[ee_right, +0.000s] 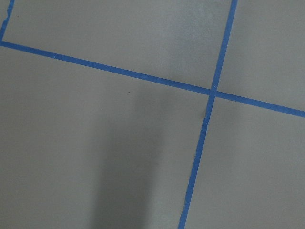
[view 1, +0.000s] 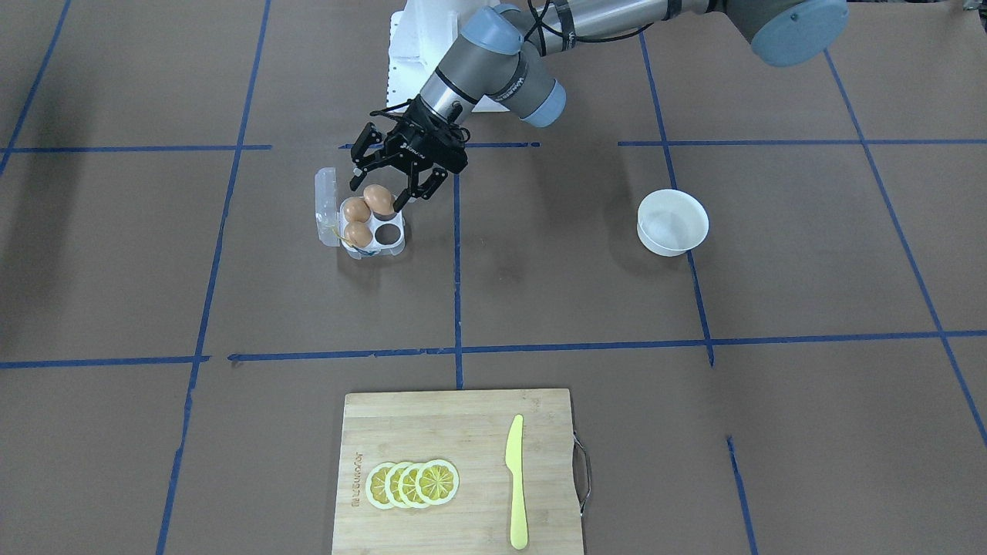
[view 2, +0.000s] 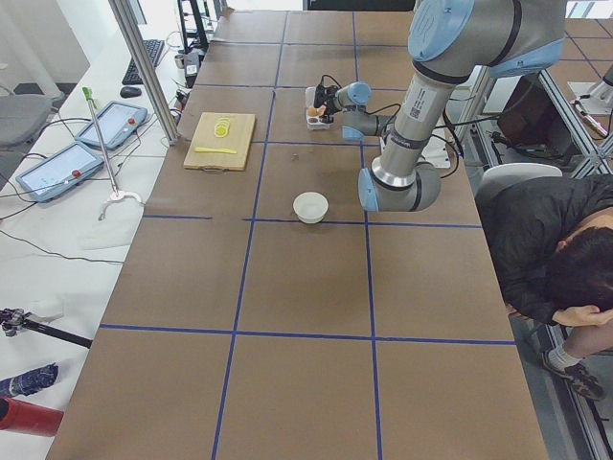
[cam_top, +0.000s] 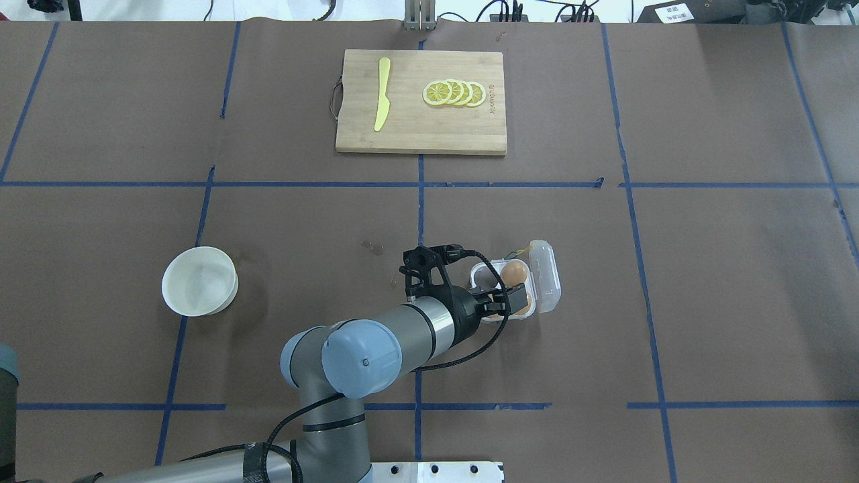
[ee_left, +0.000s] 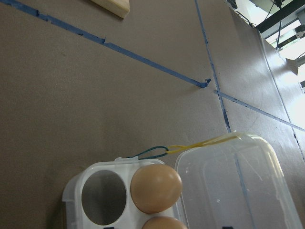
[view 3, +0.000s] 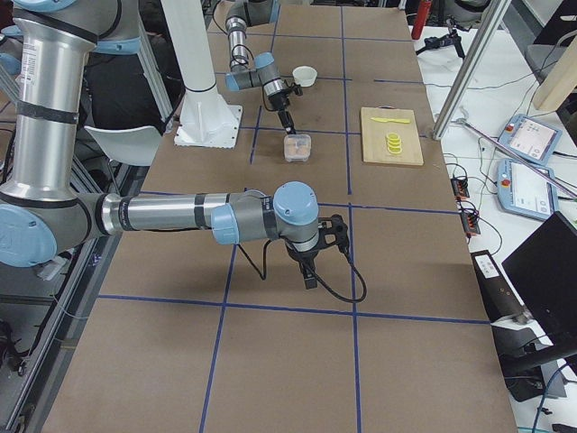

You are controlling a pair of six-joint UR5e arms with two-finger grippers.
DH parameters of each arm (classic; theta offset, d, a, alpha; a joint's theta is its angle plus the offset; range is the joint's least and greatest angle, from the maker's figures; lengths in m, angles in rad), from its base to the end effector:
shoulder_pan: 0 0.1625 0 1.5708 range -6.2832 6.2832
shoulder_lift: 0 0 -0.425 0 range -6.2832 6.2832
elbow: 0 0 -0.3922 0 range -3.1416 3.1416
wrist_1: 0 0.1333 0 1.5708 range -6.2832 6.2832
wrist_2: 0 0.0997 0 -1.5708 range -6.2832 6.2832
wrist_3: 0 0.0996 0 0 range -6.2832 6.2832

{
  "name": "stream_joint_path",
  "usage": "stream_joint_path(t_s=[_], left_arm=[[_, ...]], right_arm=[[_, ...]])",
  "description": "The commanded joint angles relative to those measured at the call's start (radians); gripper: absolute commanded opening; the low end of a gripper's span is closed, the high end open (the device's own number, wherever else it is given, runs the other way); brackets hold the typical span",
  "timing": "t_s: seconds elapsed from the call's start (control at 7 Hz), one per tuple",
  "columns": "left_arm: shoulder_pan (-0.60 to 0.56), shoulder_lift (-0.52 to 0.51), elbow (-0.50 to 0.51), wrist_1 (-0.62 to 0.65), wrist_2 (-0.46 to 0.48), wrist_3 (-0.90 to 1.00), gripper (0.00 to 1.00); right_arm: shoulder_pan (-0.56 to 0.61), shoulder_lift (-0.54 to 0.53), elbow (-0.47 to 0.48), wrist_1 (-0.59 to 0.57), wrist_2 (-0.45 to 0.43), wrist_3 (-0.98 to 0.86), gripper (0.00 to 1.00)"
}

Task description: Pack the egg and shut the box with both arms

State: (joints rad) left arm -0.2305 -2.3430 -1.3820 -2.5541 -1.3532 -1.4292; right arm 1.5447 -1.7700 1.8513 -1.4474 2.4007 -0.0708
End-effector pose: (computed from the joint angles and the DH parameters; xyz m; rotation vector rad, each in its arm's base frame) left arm 0.6671 -0.3155 0.1516 0.4574 1.5038 -0.2402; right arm 0.0489 -0.4195 0.5928 0.2114 -0.8233 -0.1759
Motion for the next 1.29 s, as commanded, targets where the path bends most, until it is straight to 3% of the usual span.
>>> stream_joint_path(t_s=[0.0,0.29,0.43,0.57,0.71,0.86,1.14], left_arm=[[-0.009,0.002,-0.028,0.0,-0.02,0.025,0.9],[-0.044,0.02,-0.077,0.018,-0.125,0.059,0.92],[-0.087,0.06,-0.121,0.043,-0.212,0.138,0.99],[-0.134,0.12,-0.187,0.084,-0.309,0.206,0.99],[-0.203,0.184,-0.263,0.168,-0.427,0.26,1.0],[-0.257,0.223,-0.323,0.286,-0.47,0.341,1.0],[-0.367,0.238,-0.434,0.603,-0.471,0.536,1.0]], right_arm=[[0.0,0.0,-0.001,-0.001,0.0,-0.001,1.0],[0.0,0.0,0.0,-0.001,0.0,0.0,1.0],[0.0,0.0,0.0,0.001,0.0,0.005,1.0],[0.0,0.0,0.002,-0.001,-0.002,0.006,1.0],[0.0,0.0,0.003,0.001,-0.002,0.006,1.0],[0.0,0.0,0.005,-0.001,-0.002,0.008,1.0],[-0.002,0.012,0.025,0.004,-0.002,0.107,1.0]])
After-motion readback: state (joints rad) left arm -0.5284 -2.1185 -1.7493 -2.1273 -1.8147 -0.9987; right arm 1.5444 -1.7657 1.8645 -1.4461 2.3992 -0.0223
